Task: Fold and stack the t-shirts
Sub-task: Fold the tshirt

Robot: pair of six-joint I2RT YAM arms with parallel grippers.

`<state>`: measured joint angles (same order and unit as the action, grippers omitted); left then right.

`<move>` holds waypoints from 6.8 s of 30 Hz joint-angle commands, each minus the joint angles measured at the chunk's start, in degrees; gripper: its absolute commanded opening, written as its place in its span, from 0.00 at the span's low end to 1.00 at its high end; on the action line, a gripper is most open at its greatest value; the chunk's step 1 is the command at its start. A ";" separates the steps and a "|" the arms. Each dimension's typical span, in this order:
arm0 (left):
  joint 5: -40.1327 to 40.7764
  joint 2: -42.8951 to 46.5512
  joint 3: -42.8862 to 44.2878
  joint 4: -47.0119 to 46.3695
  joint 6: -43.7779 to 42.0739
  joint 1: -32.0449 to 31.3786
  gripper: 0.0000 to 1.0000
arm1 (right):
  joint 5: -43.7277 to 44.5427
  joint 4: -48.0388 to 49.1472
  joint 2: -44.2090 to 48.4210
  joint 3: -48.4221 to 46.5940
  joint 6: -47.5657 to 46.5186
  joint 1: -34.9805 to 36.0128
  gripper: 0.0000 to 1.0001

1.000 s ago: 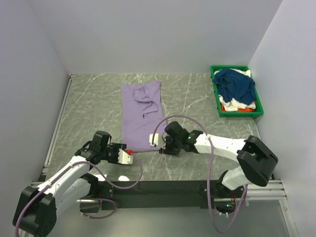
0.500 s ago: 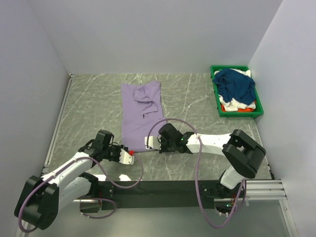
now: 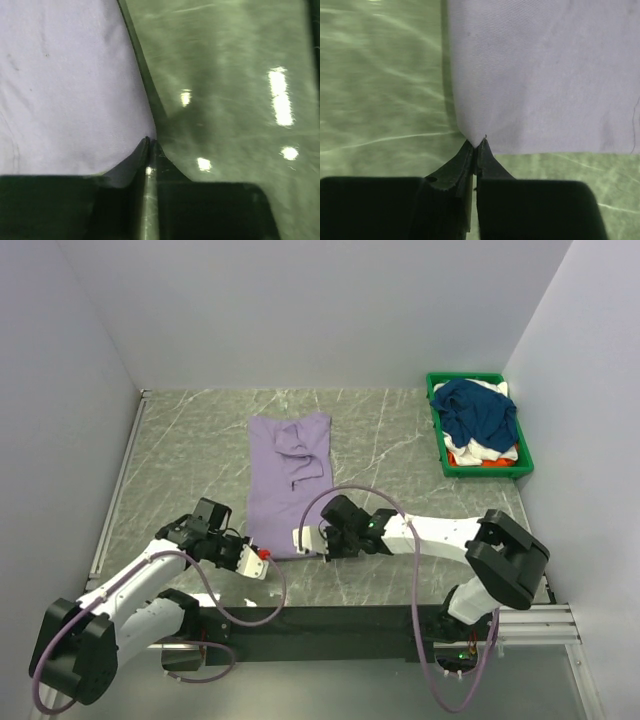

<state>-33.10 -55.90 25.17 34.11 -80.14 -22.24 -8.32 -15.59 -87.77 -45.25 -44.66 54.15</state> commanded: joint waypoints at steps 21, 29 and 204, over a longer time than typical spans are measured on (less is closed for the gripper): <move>-18.94 -48.94 61.30 21.70 34.34 16.17 0.57 | -30.09 -49.17 -33.51 -65.91 12.85 -28.48 0.55; -18.05 -56.25 61.67 20.21 37.86 16.26 0.57 | -32.38 -45.06 -36.25 -61.46 16.88 -28.93 0.57; -16.46 -47.39 50.09 16.68 25.39 22.14 0.51 | -24.03 -31.61 -21.87 -46.44 27.97 -28.66 0.66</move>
<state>-48.07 -110.43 78.26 49.56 -53.15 -2.72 -34.02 -49.32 -120.46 -94.65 -16.69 26.41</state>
